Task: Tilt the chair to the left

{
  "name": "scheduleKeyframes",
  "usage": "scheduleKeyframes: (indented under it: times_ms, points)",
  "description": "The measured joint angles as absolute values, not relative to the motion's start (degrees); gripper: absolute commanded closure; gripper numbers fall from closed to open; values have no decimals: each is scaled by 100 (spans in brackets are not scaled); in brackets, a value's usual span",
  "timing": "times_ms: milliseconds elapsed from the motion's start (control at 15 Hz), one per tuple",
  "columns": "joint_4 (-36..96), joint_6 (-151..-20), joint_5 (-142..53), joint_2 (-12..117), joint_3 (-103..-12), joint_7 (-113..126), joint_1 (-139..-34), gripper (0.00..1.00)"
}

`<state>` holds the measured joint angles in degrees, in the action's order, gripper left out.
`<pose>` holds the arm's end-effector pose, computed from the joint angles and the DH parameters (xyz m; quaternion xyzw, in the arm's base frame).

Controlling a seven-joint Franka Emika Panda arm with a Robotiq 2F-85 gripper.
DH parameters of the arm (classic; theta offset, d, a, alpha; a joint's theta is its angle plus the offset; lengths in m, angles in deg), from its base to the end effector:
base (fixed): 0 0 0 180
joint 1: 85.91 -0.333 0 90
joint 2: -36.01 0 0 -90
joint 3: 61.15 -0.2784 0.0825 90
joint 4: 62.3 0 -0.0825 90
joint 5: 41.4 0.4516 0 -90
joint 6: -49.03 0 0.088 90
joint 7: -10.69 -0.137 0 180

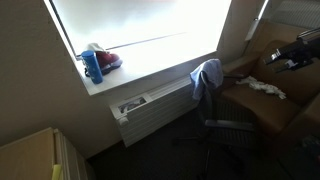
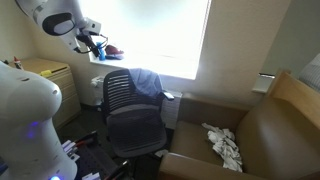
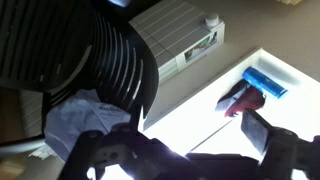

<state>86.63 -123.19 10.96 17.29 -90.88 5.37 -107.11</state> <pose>0.3847 0.3637 0.3189 -0.9322 0.0151 -0.2342 0.2756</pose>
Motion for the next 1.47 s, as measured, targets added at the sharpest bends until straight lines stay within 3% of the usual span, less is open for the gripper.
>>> scheduleKeyframes:
  times_ms: [467, 800, 1067, 1267, 1467]
  points:
    - [8408, -12996, 381, 2350, -9209, 209, -10502, 0]
    - [8609, -15172, -13, 2726, -9794, 106, -9897, 0]
    - [8528, -15055, 627, 2684, -10591, 1059, -8695, 0]
    - [8488, -14831, 556, 2681, -10537, 931, -8739, 0]
    - [8060, -13823, 13, 2703, -9976, 213, -9235, 0]
